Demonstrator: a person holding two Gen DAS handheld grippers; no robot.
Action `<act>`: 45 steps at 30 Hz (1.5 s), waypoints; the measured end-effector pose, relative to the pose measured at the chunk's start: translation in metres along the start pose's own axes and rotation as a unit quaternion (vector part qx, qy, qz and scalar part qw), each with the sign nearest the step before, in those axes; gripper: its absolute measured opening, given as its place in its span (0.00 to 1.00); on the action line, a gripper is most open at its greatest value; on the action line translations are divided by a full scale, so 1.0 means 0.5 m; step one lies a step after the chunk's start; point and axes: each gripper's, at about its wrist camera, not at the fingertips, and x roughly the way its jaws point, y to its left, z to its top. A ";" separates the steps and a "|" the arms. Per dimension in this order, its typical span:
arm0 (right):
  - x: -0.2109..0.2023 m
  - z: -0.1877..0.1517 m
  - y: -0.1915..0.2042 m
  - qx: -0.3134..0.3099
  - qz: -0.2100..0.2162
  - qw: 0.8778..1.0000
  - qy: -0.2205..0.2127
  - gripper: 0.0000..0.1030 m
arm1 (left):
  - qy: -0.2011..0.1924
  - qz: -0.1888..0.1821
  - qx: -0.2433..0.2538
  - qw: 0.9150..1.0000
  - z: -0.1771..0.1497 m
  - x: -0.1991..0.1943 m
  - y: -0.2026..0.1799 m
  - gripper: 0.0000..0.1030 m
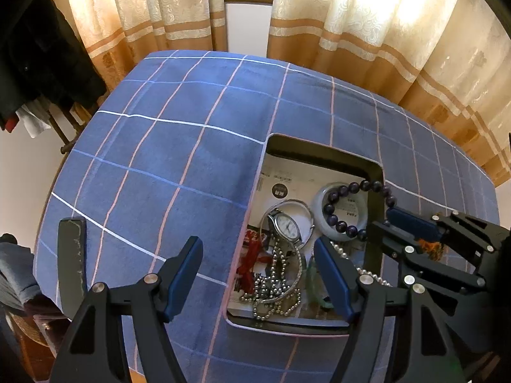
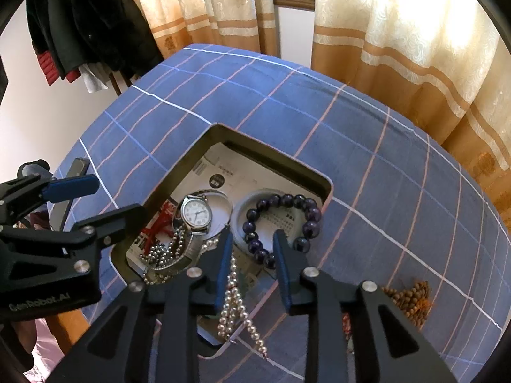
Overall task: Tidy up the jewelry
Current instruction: 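Open both tools releasing the watch and black bracelet into the tin, then move the right tool to the brown wooden mala beads and grasp them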
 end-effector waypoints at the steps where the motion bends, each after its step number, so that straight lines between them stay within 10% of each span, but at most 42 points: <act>1: 0.001 -0.001 0.000 0.001 0.000 1.000 0.001 0.33 | 0.002 0.003 0.002 1.000 -0.001 0.001 0.000 0.70; 23: -0.012 -0.031 -0.009 0.029 -0.001 1.000 -0.001 0.70 | 0.020 0.023 0.008 1.000 -0.024 0.016 0.010 0.70; 45: -0.069 -0.086 -0.101 0.072 -0.027 0.997 -0.016 0.72 | 0.015 0.010 0.010 1.000 -0.032 0.009 -0.054 0.70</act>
